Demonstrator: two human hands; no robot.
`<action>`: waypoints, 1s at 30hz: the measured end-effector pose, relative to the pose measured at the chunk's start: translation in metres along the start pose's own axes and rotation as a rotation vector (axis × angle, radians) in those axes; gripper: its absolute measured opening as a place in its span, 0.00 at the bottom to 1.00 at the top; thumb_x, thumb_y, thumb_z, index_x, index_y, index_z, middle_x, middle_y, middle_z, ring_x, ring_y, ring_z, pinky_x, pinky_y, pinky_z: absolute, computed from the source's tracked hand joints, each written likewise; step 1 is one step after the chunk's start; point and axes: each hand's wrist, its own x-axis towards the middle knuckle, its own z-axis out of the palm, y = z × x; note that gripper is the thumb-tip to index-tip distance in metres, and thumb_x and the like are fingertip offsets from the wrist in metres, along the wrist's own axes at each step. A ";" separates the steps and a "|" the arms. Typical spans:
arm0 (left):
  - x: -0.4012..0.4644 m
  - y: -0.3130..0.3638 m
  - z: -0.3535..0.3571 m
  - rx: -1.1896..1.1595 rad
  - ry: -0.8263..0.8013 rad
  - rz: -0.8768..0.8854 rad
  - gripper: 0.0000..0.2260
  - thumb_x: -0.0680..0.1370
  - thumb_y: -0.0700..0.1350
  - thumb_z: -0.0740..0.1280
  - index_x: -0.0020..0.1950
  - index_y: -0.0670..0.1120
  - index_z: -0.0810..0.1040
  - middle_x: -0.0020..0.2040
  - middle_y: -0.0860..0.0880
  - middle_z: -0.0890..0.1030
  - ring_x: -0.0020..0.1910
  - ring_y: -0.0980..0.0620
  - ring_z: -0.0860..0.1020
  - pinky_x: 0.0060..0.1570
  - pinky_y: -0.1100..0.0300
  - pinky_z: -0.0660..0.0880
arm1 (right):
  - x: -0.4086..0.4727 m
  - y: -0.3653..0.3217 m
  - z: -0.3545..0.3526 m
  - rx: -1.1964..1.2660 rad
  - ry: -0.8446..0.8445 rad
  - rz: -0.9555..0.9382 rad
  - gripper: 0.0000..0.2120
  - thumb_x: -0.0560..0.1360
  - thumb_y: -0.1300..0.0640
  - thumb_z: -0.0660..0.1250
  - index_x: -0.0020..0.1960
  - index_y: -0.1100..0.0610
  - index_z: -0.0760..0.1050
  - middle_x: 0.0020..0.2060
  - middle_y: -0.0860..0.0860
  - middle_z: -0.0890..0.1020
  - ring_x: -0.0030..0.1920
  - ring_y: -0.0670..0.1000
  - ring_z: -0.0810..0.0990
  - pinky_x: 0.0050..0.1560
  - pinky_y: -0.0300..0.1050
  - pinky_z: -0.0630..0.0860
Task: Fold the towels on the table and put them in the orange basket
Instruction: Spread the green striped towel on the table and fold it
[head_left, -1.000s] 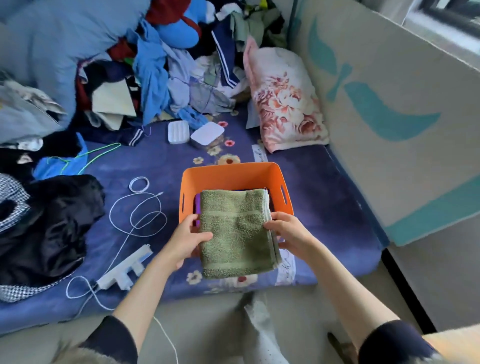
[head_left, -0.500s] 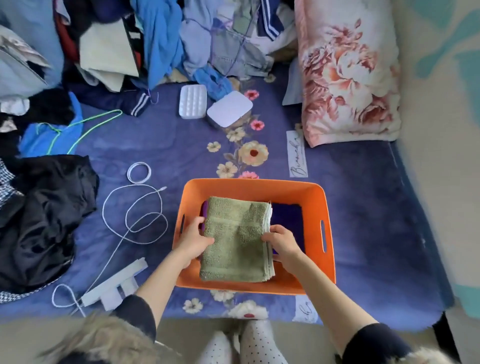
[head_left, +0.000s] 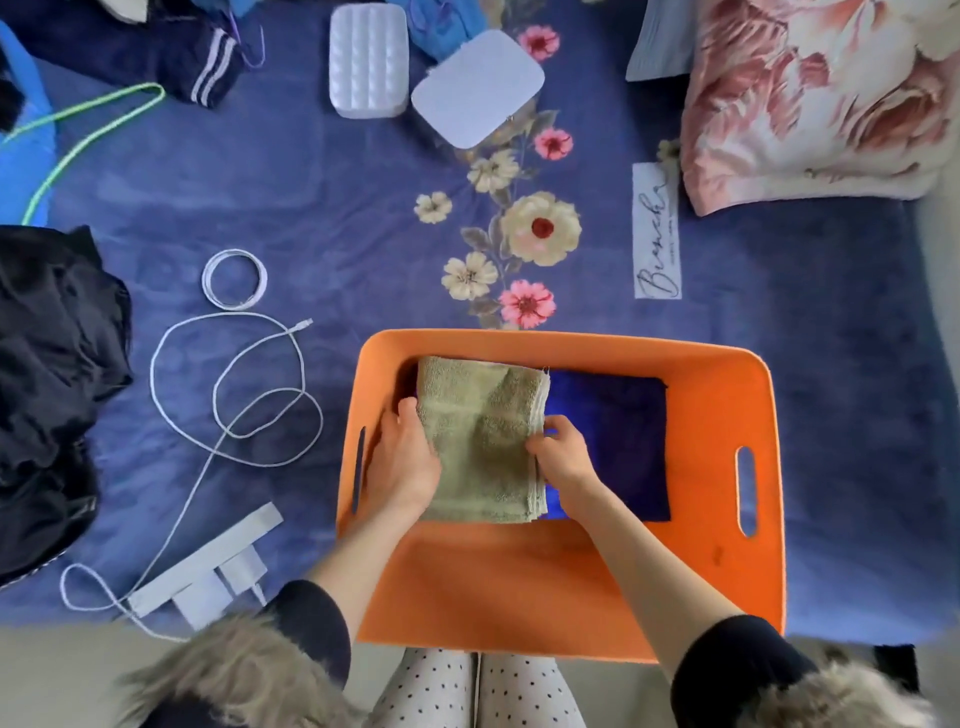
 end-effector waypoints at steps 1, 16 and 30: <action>0.001 0.002 0.002 0.011 0.019 -0.005 0.22 0.76 0.37 0.61 0.69 0.46 0.60 0.66 0.42 0.67 0.57 0.37 0.74 0.53 0.47 0.71 | 0.003 0.000 0.001 -0.002 0.006 -0.013 0.09 0.74 0.66 0.59 0.53 0.59 0.72 0.36 0.51 0.76 0.36 0.52 0.74 0.33 0.43 0.70; 0.029 -0.003 0.021 0.815 -0.142 0.430 0.59 0.65 0.62 0.73 0.69 0.49 0.25 0.67 0.43 0.22 0.73 0.43 0.31 0.70 0.45 0.34 | 0.010 0.016 -0.003 -1.488 -0.028 -0.768 0.53 0.70 0.40 0.69 0.75 0.56 0.33 0.75 0.56 0.35 0.74 0.56 0.33 0.70 0.60 0.32; 0.044 -0.002 0.030 0.875 -0.231 0.359 0.57 0.67 0.63 0.71 0.70 0.50 0.24 0.69 0.41 0.23 0.73 0.43 0.30 0.70 0.45 0.34 | 0.042 0.017 -0.003 -1.494 -0.090 -0.790 0.54 0.68 0.34 0.65 0.75 0.52 0.31 0.75 0.53 0.33 0.75 0.53 0.33 0.69 0.60 0.30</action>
